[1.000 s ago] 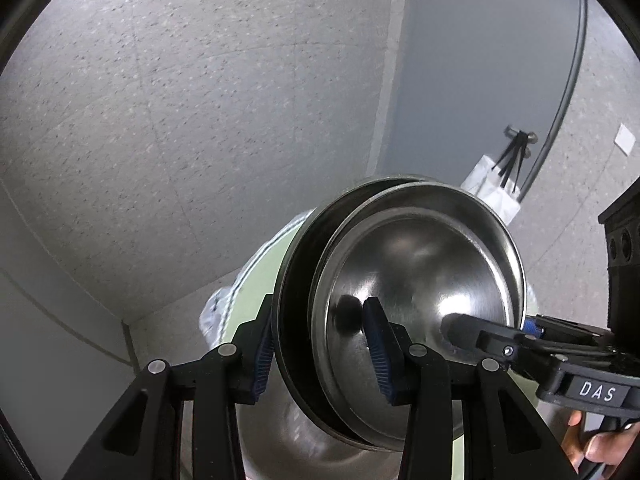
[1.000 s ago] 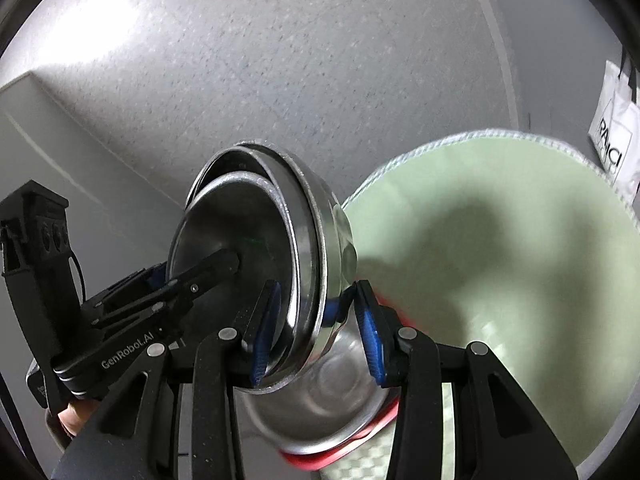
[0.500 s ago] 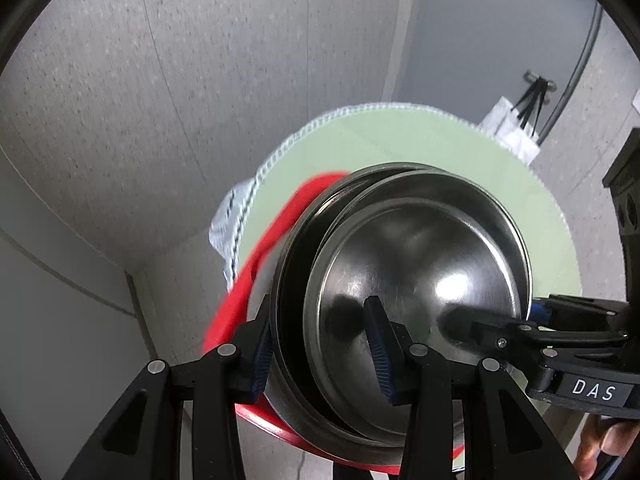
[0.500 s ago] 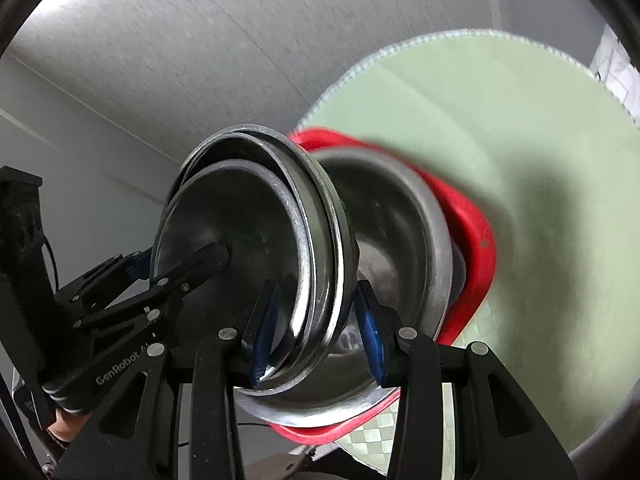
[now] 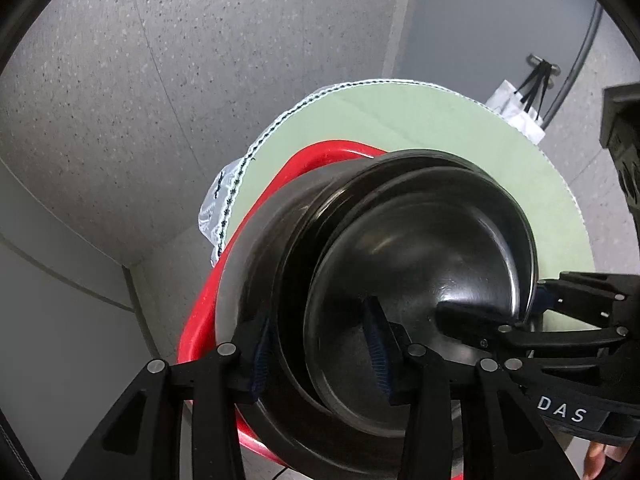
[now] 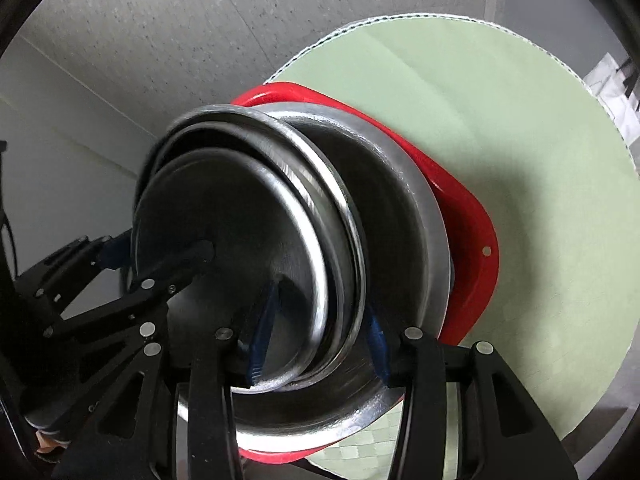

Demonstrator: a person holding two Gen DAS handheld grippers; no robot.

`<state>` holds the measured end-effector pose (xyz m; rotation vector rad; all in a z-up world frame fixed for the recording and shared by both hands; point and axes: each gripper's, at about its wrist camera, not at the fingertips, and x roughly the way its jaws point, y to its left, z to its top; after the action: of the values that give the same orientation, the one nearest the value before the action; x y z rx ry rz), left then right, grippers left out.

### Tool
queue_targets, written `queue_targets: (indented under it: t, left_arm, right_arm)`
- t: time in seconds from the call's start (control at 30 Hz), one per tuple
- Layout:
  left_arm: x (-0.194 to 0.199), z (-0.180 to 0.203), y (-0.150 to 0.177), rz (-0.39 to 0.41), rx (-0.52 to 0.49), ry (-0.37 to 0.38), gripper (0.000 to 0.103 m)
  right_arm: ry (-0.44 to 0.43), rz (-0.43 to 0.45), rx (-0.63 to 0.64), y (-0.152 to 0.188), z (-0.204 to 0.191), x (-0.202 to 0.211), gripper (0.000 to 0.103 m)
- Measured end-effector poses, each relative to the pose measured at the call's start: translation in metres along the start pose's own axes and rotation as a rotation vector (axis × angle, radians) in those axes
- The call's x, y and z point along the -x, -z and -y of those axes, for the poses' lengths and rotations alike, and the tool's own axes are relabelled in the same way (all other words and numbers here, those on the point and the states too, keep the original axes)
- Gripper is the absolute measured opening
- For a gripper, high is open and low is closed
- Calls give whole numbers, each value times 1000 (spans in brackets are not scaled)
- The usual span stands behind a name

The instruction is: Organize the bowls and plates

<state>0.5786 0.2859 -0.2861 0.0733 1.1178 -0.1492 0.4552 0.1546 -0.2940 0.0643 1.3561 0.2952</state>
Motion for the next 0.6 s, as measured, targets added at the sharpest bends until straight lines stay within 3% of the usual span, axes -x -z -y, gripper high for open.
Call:
queue_targets:
  t: [0.37, 0.53, 0.6]
  left_arm:
    - [-4, 14, 13, 28, -16, -44, 38]
    - [3, 9, 19, 34, 6, -18, 46]
    - [5, 10, 22, 33, 12, -13, 46]
  right_arm:
    - [45, 0, 14, 0, -8, -3, 41]
    - [29, 26, 6, 5, -6, 9, 44]
    - [32, 42, 5, 6, -5, 14, 50]
